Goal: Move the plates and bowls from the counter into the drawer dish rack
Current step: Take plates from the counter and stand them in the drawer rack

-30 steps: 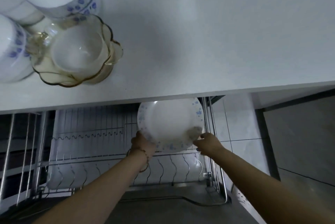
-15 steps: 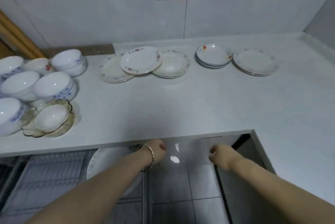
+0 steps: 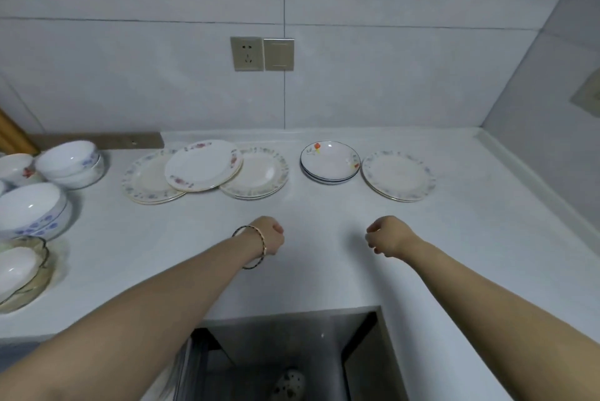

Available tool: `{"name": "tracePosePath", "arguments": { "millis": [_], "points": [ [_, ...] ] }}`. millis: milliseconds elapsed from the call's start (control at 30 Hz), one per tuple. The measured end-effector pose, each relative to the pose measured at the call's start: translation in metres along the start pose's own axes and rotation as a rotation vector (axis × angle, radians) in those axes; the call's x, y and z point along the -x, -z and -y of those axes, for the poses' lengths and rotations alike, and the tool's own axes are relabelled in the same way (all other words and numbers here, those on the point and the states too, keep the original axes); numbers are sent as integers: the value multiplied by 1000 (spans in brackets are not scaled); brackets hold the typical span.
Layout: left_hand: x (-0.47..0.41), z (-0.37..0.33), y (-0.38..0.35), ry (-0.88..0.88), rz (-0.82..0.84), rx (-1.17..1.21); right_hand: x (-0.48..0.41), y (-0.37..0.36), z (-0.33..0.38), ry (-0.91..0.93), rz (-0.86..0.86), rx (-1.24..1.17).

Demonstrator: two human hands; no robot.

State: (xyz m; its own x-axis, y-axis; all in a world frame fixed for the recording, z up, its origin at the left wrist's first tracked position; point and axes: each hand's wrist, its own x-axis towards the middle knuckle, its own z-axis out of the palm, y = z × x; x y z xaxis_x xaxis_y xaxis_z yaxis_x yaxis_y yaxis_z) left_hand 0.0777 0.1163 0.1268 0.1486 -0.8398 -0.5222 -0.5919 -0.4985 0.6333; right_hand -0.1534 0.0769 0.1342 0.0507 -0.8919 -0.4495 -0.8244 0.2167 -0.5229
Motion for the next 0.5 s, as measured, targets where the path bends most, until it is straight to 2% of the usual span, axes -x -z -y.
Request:
{"name": "tracePosePath", "arguments": {
  "millis": [133,267,500],
  "points": [
    [-64,-30,8,95,13,268,-66,10,6,-46,13,-12],
    [-144,-59,14,204,23,483,-143,15,17,-141,17,-124],
    [-269,-93,-7,311,129,542,-250,6,42,-335,-32,-433]
  ]
}}
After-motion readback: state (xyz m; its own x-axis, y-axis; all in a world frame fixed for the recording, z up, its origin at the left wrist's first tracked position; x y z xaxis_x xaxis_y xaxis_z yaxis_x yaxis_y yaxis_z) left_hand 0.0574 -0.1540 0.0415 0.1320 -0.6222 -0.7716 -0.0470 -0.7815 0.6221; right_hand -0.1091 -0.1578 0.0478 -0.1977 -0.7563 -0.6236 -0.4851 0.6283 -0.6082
